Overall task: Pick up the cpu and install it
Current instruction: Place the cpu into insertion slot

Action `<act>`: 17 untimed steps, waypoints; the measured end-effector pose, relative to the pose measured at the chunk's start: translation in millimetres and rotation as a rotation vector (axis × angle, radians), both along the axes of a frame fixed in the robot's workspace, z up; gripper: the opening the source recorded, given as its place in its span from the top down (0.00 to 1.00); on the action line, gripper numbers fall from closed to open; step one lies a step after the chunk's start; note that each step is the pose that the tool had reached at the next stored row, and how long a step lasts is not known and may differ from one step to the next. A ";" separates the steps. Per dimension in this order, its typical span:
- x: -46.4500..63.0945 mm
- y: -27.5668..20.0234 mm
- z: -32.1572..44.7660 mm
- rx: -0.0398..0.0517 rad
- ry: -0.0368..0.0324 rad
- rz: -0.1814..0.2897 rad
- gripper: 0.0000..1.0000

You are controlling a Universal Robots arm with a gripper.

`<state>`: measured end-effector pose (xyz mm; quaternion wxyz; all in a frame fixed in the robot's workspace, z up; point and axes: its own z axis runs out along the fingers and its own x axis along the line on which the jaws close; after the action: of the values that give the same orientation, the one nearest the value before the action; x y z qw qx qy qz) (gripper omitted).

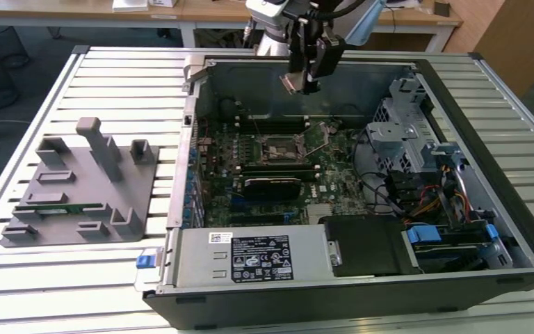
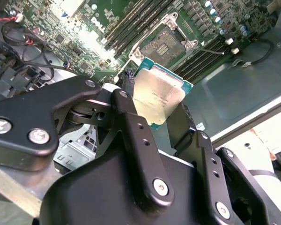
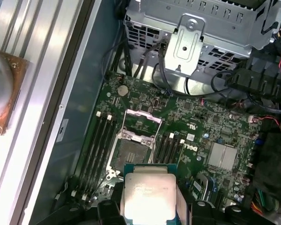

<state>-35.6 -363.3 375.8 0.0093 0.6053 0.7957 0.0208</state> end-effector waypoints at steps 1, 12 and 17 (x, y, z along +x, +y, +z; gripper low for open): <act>0.0 0.0 0.0 0.0000 0.0000 -0.007 0.47; 0.0 0.0 -0.2 0.0000 0.0000 -0.075 0.47; 0.0 0.0 -0.2 0.0000 0.0000 -0.105 0.47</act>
<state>-35.6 -363.3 375.5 0.0104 0.6462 0.7629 0.0203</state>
